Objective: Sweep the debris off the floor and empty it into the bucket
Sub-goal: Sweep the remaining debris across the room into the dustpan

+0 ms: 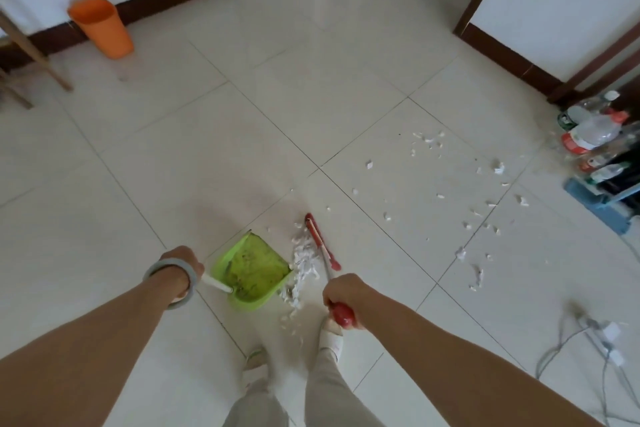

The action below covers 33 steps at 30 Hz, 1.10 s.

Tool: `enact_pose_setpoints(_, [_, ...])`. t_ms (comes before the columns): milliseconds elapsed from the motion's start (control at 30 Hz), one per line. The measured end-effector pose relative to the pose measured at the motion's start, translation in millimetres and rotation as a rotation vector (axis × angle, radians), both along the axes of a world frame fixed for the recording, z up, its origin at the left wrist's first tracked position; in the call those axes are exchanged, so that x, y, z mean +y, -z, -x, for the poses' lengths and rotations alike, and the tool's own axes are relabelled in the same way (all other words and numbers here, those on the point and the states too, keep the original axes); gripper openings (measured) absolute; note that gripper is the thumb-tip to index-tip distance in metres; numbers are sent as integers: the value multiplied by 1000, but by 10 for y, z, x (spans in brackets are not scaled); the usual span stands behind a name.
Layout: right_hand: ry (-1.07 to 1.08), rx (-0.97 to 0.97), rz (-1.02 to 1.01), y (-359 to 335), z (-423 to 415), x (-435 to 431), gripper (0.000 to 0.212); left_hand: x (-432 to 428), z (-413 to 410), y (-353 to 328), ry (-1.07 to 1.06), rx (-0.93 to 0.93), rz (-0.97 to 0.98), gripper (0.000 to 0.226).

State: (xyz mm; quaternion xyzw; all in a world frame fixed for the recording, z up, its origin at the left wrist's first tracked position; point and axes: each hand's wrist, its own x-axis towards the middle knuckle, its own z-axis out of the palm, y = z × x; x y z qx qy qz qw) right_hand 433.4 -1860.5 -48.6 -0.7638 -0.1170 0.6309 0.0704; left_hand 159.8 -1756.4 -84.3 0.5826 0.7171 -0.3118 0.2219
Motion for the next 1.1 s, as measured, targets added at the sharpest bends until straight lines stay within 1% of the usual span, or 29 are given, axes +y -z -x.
enact_pose_setpoints(67, [-95, -58, -7, 57, -96, 201, 13, -11, -3, 34, -55, -13, -39, 22])
enact_pose_setpoints(133, [-170, -113, -17, 111, -208, 408, 12, -64, 34, 58, -78, -14, -51, 24])
enact_pose_setpoints(167, [-240, -129, -26, 192, -281, 636, 13, -60, 79, 118, -111, -10, -54, 26])
enact_pose_setpoints(300, [-448, -216, -85, 388, -528, 1251, 13, -146, 167, 180, -116, -9, -49, 30])
enact_pose_setpoints(433, [-681, -310, -55, 503, -645, 1684, 11, -251, 148, 241, -158, 5, -67, 30])
enact_pose_setpoints(500, [-784, -314, -42, 532, -684, 1799, 12, -282, 120, 271, -184, 5, -66, 28])
enact_pose_setpoints(567, [-827, -250, -38, 530, -699, 1829, 14, -316, 93, 292, -200, 3, -50, 28])
enact_pose_setpoints(667, [-858, -141, -66, 470, -686, 1685, 11, -404, 105, 310, -238, 3, -49, 24])
enact_pose_setpoints(800, [-1004, -141, -68, 415, -577, 1222, 8, -598, 235, 322, -279, 1, -37, 25])
enact_pose_setpoints(867, [-1094, -181, -57, 460, -511, 902, 12, -731, 355, 334, -282, 0, -25, 23])
enact_pose_setpoints(967, [-1216, -270, -60, 539, -390, 403, 33, -973, 544, 359, -286, -21, -31, 19])
enact_pose_setpoints(1000, [-1226, -266, -64, 543, -337, 251, 35, -1061, 598, 362, -286, -28, -30, 19])
enact_pose_setpoints(1100, [-1244, -257, -56, 496, -119, -161, 30, -1331, 768, 375, -259, -40, -20, 19])
